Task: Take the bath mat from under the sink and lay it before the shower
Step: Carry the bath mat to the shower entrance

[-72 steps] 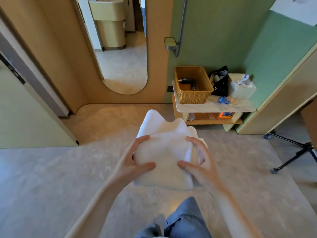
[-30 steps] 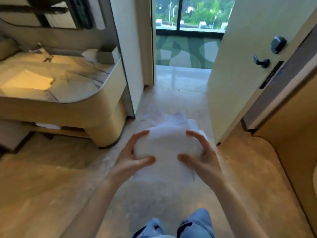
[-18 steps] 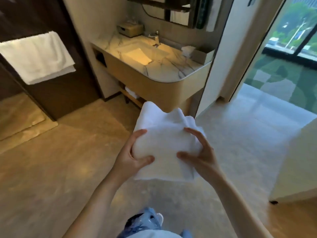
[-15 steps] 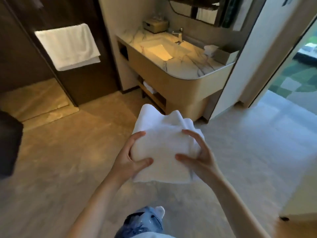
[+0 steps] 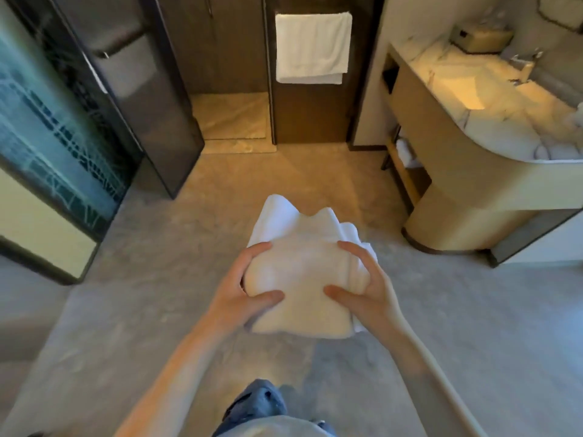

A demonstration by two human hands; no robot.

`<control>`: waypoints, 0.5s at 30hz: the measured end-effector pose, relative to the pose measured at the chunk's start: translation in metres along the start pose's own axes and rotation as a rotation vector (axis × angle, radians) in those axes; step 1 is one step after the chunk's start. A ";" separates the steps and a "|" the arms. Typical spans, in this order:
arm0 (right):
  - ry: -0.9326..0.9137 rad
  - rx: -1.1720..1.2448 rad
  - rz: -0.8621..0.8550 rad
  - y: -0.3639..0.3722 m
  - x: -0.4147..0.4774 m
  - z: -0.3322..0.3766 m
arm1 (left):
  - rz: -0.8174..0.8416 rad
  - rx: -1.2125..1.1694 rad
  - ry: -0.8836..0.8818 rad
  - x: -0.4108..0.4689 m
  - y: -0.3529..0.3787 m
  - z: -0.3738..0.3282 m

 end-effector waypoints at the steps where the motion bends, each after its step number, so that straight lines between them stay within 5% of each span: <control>1: -0.003 -0.001 0.025 0.012 0.001 0.003 | -0.024 -0.001 -0.006 -0.006 -0.011 0.002; 15: 0.038 -0.017 0.210 0.219 0.044 0.022 | -0.174 0.064 -0.090 -0.024 -0.214 0.044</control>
Point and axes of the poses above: each hand's wrist, its own x-axis towards the middle knuckle, its own y-axis out of the palm, z = x × y, the point moved 5 cm from there along x, towards the middle knuckle, and after that the axes turned 3 degrees about -y, right-handed, at the moved point
